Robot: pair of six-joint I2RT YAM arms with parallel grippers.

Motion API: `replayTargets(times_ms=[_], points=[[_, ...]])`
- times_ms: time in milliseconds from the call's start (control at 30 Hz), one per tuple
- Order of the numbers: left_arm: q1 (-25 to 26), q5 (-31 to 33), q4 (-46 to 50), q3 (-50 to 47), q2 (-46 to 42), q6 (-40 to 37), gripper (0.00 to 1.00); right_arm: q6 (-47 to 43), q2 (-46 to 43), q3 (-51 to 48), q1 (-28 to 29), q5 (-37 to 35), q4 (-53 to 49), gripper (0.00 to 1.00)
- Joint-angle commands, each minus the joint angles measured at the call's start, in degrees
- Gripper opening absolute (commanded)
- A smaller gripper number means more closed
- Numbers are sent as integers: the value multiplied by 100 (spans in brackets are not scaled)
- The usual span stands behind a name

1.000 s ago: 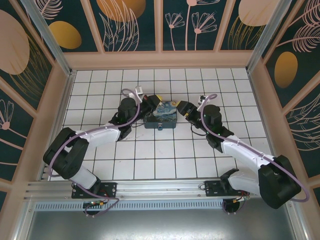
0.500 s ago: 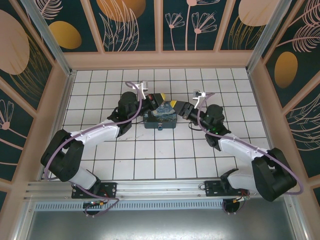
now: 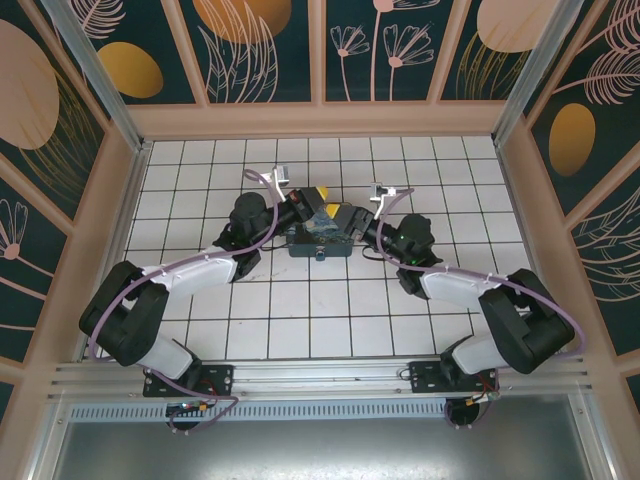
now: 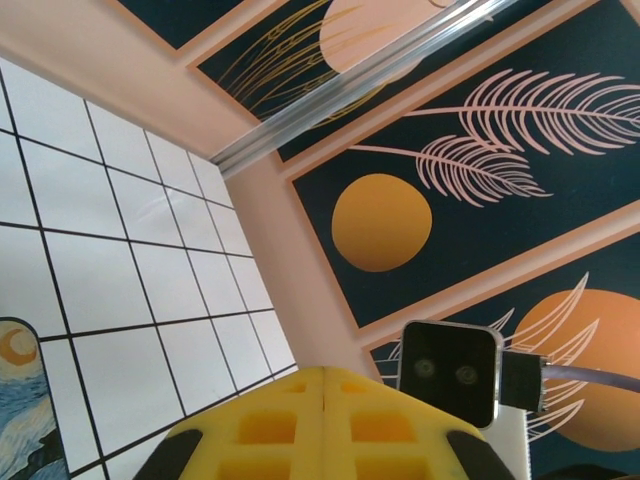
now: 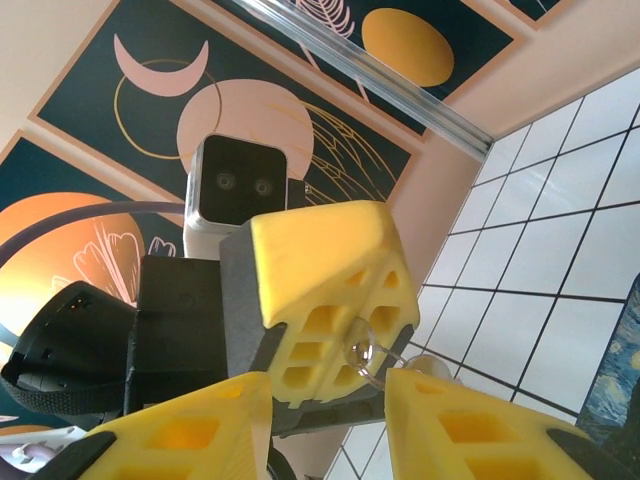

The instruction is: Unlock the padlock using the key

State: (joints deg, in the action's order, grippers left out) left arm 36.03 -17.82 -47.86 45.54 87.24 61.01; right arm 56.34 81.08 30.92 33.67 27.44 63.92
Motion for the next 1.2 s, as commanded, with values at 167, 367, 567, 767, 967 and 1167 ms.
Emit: replayTargets(times_ms=[167,367,567,767,967,1167], points=[[18,-107,-579,-104,-162,296,0,150,224,264,78,-99,574,33],[27,-125,-670,-157,-122,379,0,190,378,392,84,-64,620,28],[37,-107,-753,-220,-98,450,0,273,562,522,86,-31,674,22],[40,-81,-822,-203,-41,525,0,400,797,625,126,101,895,16],[44,-43,-729,-124,9,537,0,422,887,620,166,144,965,0],[38,144,-272,-17,-157,294,34,370,778,503,131,26,774,0]])
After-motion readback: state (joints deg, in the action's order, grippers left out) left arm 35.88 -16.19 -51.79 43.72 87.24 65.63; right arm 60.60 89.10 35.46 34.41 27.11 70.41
